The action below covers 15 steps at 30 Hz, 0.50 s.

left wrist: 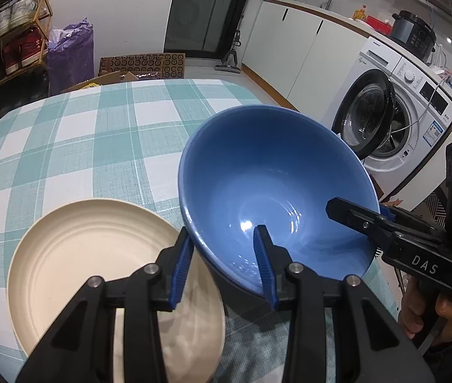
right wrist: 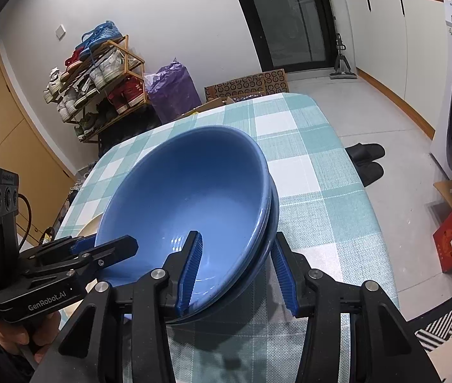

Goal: Organize plates and bowls
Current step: 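Close the left gripper on the bowl stack rim while the right gripper grips the opposite rim, then lift the bowl stack with both grippers and carry it over the cream plates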

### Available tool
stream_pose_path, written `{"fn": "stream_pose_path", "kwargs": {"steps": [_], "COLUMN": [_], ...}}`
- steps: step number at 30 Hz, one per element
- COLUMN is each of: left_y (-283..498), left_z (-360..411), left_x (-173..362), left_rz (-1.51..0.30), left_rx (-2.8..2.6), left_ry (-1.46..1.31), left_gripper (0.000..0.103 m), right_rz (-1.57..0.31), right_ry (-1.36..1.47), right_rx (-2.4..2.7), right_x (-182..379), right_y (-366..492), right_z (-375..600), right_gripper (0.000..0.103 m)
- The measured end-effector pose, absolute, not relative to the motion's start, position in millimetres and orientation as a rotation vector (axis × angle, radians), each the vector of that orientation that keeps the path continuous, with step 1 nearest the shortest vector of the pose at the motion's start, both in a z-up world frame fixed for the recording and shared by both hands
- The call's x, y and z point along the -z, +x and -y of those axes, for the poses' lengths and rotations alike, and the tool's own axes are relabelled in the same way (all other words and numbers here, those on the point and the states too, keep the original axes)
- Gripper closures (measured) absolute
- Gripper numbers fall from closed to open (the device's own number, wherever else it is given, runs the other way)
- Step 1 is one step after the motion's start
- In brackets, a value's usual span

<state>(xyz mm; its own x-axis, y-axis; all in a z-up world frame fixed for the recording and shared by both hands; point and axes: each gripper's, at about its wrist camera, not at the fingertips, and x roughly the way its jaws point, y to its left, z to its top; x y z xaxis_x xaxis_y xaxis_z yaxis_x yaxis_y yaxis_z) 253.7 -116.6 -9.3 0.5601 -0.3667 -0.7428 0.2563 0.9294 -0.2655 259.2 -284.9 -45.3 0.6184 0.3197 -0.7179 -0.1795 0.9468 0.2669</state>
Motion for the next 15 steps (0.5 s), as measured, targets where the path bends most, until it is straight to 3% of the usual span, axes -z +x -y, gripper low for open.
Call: {"fn": "stream_pose_path", "kwargs": {"steps": [15], "left_y": [243.3], "left_z": [110.1], "left_x": [-14.3], "left_rz": [-0.864], "left_rx": [0.373], "left_ry": [-0.136], "left_gripper": [0.066], "right_rz": [-0.817], "right_ry": [0.157], "right_rx": [-0.298], "right_x": [17.4], "right_y": [244.7], "right_z": [280.4], "right_gripper": [0.057]}}
